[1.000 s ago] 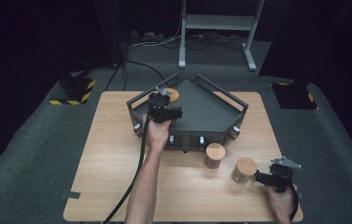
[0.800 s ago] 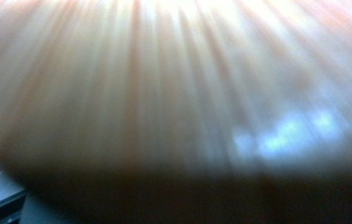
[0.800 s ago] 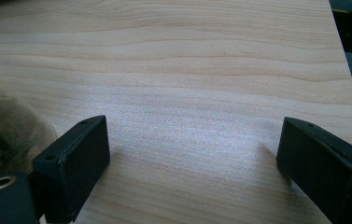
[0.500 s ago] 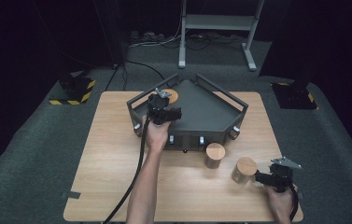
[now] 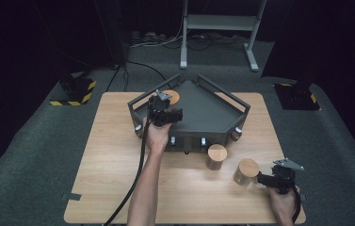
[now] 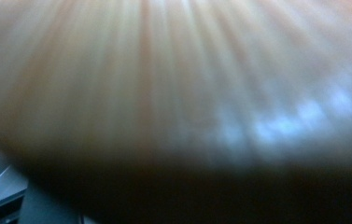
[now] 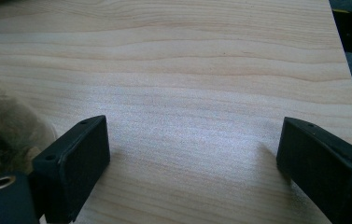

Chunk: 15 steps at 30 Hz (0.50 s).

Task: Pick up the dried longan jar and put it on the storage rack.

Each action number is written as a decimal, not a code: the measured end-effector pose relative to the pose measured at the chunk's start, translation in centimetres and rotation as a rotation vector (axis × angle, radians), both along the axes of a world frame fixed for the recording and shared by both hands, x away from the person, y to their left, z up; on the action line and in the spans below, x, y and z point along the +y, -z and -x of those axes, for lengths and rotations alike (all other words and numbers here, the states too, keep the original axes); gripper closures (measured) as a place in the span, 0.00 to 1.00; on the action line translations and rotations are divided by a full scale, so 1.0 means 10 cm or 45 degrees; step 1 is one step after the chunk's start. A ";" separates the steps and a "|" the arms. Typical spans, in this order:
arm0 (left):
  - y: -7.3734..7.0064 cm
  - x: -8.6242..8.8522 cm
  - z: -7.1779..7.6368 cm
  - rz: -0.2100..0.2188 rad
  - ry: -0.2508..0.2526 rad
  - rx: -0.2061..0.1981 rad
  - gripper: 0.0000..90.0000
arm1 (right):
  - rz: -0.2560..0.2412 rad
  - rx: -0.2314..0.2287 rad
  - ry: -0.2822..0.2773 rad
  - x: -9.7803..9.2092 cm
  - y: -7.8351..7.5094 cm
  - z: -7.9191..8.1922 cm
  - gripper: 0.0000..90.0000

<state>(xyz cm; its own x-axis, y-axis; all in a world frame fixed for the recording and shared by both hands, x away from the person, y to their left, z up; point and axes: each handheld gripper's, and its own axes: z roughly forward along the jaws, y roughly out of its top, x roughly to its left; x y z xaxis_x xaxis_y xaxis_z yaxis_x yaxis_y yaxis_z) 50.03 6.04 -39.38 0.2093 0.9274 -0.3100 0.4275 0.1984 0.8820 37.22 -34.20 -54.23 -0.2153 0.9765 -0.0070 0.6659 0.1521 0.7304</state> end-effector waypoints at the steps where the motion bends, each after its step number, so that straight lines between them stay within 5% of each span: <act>1: 0.00 0.00 0.00 -0.015 -0.013 0.005 0.26 | 0.000 0.000 0.000 0.00 0.00 0.00 0.10; 5: 0.01 0.02 0.02 0.006 -0.016 0.000 0.15 | 0.000 0.000 0.000 0.00 0.00 0.00 0.10; 15: -0.01 0.07 0.13 0.036 0.020 -0.011 0.11 | -0.001 0.000 0.001 0.00 0.00 0.00 0.10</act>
<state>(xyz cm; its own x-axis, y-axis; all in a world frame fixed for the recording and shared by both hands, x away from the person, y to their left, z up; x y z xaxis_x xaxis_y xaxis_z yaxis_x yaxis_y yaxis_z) 48.68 6.71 -39.23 0.2268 0.9147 -0.3346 0.4232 0.2168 0.8797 37.22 -34.19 -54.23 -0.2145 0.9767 -0.0065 0.6663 0.1511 0.7302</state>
